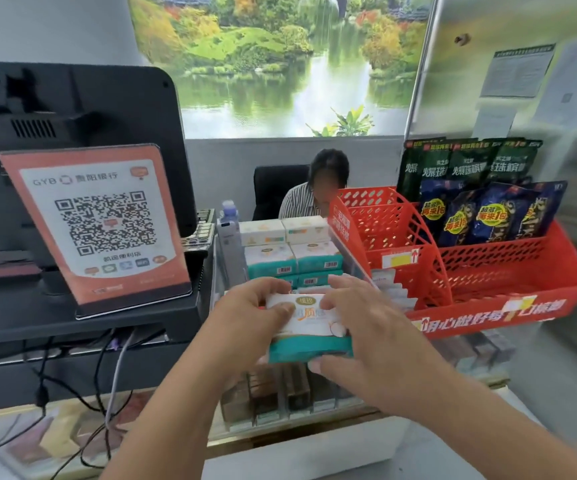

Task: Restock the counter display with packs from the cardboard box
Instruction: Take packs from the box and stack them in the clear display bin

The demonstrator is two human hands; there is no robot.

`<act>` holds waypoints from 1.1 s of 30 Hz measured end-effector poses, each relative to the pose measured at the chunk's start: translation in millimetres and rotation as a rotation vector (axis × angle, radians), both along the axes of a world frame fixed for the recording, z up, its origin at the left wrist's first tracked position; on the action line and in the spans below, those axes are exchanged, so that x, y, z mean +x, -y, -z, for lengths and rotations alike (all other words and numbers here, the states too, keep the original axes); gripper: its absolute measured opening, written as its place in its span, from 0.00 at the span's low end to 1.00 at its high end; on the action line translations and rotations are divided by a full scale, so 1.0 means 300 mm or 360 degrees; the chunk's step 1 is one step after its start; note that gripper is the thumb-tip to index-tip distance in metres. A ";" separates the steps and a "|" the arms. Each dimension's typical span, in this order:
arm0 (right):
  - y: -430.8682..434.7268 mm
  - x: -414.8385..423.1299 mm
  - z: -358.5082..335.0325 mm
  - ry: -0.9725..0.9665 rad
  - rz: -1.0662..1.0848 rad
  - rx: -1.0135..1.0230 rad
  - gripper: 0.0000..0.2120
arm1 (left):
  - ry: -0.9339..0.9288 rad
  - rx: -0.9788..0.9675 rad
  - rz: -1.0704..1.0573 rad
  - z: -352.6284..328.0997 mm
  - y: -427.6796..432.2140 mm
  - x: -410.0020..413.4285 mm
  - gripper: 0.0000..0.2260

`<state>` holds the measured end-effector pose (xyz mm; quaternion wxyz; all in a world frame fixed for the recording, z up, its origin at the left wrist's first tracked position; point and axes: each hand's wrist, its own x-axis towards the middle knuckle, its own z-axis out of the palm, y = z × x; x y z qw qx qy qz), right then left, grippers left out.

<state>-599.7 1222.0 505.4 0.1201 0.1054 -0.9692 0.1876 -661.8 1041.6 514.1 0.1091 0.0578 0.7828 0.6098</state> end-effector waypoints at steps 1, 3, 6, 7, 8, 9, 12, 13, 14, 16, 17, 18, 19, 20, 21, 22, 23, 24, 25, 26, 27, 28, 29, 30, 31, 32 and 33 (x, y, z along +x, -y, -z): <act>-0.003 -0.040 -0.014 -0.0058 -0.0118 0.0237 0.33 | -0.0007 0.0013 -0.0009 -0.003 -0.013 -0.022 0.10; -0.005 -0.123 -0.031 -0.0155 -0.0235 0.0586 0.35 | -0.0016 0.0032 -0.0006 -0.009 -0.042 -0.062 0.13; -0.016 -0.256 -0.028 -0.0227 -0.0297 0.0804 0.38 | -0.0034 0.0041 -0.0075 -0.011 -0.076 -0.146 0.18; -0.022 -0.304 -0.022 -0.0221 -0.0320 0.0818 0.38 | -0.0049 0.0027 -0.0117 -0.009 -0.084 -0.175 0.20; -0.027 -0.357 -0.018 -0.0214 -0.0337 0.0823 0.37 | -0.0096 -0.0036 -0.0169 -0.007 -0.087 -0.200 0.21; -0.030 -0.414 -0.013 -0.0201 -0.0345 0.0833 0.36 | -0.0165 -0.0144 -0.0236 -0.008 -0.088 -0.220 0.22; -0.019 -0.604 0.009 -0.0131 -0.0362 0.0838 0.32 | -0.0361 -0.0392 -0.0386 0.008 -0.075 -0.251 0.22; -0.009 -0.664 0.020 -0.0107 -0.0373 0.0836 0.32 | -0.0390 -0.0433 -0.0402 0.018 -0.068 -0.252 0.22; 0.005 -0.720 0.033 -0.0093 -0.0388 0.0832 0.33 | -0.0401 -0.0480 -0.0406 0.030 -0.061 -0.254 0.21; 0.038 -0.809 0.058 -0.0086 -0.0406 0.0822 0.33 | -0.0407 -0.0553 -0.0394 0.049 -0.049 -0.262 0.19; 0.053 -0.843 0.069 -0.0100 -0.0407 0.0815 0.32 | -0.0406 -0.0569 -0.0380 0.054 -0.043 -0.269 0.18; 0.065 -0.872 0.078 -0.0119 -0.0401 0.0811 0.33 | -0.0397 -0.0572 -0.0365 0.055 -0.039 -0.278 0.18; 0.073 -0.894 0.085 -0.0128 -0.0385 0.0808 0.34 | -0.0387 -0.0561 -0.0353 0.052 -0.035 -0.290 0.17; 0.077 -0.911 0.091 -0.0121 -0.0370 0.0800 0.35 | -0.0380 -0.0546 -0.0340 0.050 -0.032 -0.305 0.17; 0.076 -0.924 0.099 -0.0104 -0.0364 0.0782 0.36 | -0.0380 -0.0535 -0.0329 0.049 -0.028 -0.320 0.16; 0.072 -0.933 0.107 -0.0083 -0.0374 0.0763 0.36 | -0.0379 -0.0523 -0.0312 0.051 -0.025 -0.333 0.16; 0.068 -0.936 0.117 -0.0069 -0.0396 0.0753 0.34 | -0.0370 -0.0505 -0.0288 0.054 -0.023 -0.342 0.16; 0.064 -0.935 0.130 -0.0071 -0.0412 0.0747 0.32 | -0.0354 -0.0488 -0.0260 0.058 -0.020 -0.349 0.16; 0.061 -0.932 0.143 -0.0083 -0.0414 0.0743 0.31 | -0.0341 -0.0480 -0.0236 0.062 -0.016 -0.355 0.16; 0.062 -0.928 0.152 -0.0099 -0.0405 0.0738 0.30 | -0.0333 -0.0482 -0.0219 0.065 -0.012 -0.362 0.17; 0.063 -0.927 0.162 -0.0110 -0.0392 0.0732 0.30 | -0.0330 -0.0487 -0.0205 0.069 -0.009 -0.368 0.17; 0.066 -0.927 0.167 -0.0120 -0.0381 0.0731 0.31 | -0.0332 -0.0492 -0.0193 0.072 -0.008 -0.373 0.17; 0.070 -0.927 0.170 -0.0131 -0.0371 0.0732 0.32 | -0.0336 -0.0492 -0.0183 0.074 -0.006 -0.376 0.17; 0.074 -0.926 0.172 -0.0137 -0.0362 0.0724 0.33 | -0.0343 -0.0491 -0.0174 0.074 -0.004 -0.376 0.17; 0.078 -0.923 0.172 -0.0132 -0.0351 0.0702 0.34 | -0.0352 -0.0493 -0.0160 0.076 -0.002 -0.376 0.17; 0.081 -0.918 0.172 -0.0109 -0.0336 0.0680 0.34 | -0.0359 -0.0496 -0.0143 0.077 0.000 -0.373 0.17; 0.081 -0.910 0.171 -0.0084 -0.0318 0.0660 0.34 | -0.0363 -0.0494 -0.0130 0.077 0.001 -0.370 0.16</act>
